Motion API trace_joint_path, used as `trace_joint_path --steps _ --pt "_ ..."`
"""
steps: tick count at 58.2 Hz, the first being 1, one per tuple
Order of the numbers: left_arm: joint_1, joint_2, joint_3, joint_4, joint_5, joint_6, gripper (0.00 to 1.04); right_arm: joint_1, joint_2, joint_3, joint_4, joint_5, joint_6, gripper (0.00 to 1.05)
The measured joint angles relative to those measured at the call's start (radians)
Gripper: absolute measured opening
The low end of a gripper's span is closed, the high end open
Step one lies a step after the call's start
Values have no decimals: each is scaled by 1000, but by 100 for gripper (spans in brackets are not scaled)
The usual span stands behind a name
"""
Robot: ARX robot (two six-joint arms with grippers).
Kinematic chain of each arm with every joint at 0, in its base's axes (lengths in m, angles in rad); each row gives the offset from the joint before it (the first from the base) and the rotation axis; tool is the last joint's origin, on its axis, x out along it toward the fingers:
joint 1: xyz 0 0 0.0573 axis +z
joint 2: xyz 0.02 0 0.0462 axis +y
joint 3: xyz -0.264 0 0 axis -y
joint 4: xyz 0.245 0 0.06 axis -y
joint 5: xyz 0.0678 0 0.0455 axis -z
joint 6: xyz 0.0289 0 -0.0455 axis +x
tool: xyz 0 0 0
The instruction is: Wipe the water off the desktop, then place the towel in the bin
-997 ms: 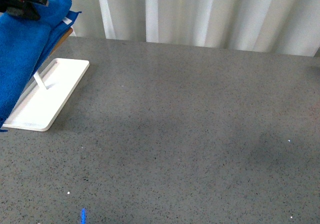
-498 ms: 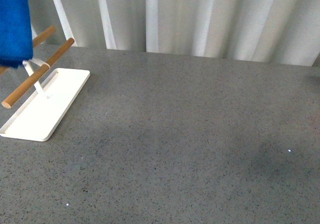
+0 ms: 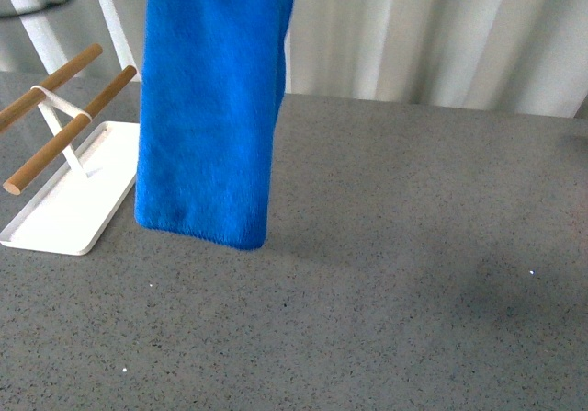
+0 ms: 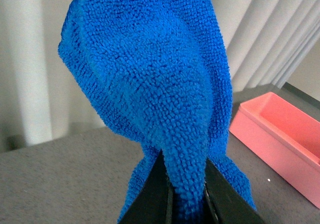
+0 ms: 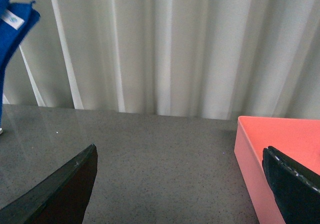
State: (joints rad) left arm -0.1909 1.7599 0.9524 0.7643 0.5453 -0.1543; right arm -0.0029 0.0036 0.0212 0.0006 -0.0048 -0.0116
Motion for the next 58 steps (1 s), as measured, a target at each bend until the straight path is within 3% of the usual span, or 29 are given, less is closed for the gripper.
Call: trace_joint_path --steps 8,25,42,51,54,58 --pt "-41 116 -69 156 37 -41 5 0 0 0 0 0 0 98" --pt "-91 204 -97 569 195 -332 5 0 0 0 0 0 0 98" --pt "-141 263 -90 614 197 -410 5 0 0 0 0 0 0 98" --pt "-148 264 -79 592 183 -408 5 -81 234 161 -372 -211 -7 98" --pt "-150 264 -77 586 180 -407 5 -148 307 192 -346 -288 -35 98" --pt "-150 262 -77 562 165 -404 5 -256 441 256 -203 -388 -92 98"
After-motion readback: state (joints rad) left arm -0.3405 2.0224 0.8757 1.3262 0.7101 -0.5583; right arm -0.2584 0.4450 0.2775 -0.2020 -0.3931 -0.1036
